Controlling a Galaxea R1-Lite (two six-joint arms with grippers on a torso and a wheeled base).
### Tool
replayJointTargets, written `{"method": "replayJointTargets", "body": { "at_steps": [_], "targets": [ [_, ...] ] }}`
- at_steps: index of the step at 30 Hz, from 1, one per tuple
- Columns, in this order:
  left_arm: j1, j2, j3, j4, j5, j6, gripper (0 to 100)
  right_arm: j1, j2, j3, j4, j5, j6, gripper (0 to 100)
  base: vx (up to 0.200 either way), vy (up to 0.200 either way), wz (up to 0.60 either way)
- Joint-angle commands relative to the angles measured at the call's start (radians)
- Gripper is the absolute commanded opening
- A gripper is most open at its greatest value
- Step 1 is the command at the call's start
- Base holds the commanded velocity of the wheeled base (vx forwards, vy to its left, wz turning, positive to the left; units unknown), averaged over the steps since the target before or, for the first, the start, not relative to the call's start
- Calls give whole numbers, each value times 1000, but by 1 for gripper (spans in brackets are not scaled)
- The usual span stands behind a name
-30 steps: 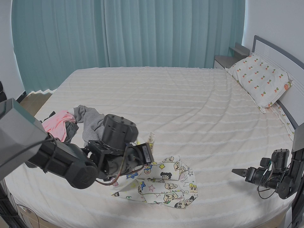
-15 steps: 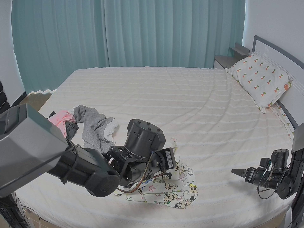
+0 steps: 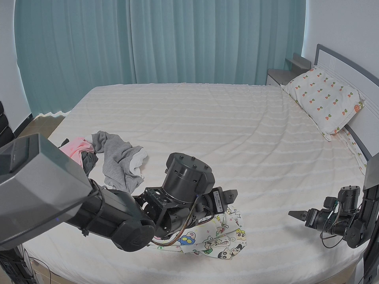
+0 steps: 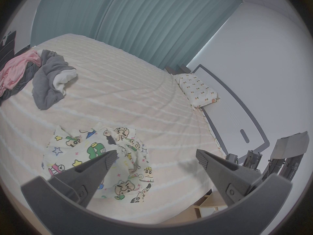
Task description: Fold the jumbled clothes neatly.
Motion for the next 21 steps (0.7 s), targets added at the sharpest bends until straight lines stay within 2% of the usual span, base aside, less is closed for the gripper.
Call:
{"method": "replayJointTargets", "body": {
  "at_steps": [1, 6, 9, 12, 13, 17, 21],
  "targets": [
    [59, -104, 91, 2, 4, 2, 100, 1, 5, 16, 2, 1, 0, 100, 0, 0, 0],
    [134, -193, 223, -6, -6, -9, 100, 23, 22, 16, 2, -3, 0, 100, 0, 0, 0],
    [140, -209, 274, -15, -17, -27, 100, 27, 22, 16, 2, -3, 1, 100, 0, 0, 0],
    [145, -216, 337, -90, -28, -79, 100, 39, 22, 16, 2, -4, 3, 100, -200, 0, 0],
    [146, -216, 373, -157, -32, -90, 100, 42, 19, 16, 2, -4, 3, 100, 0, 0, 0],
    [145, -209, 424, -225, -42, -89, 100, 59, 21, 16, -1, -4, 3, 100, 0, 0, 0],
    [152, -206, 465, -291, -45, -92, 100, 113, 22, 4, -24, -4, 9, 100, 0, 0, 0]
  ]
}}
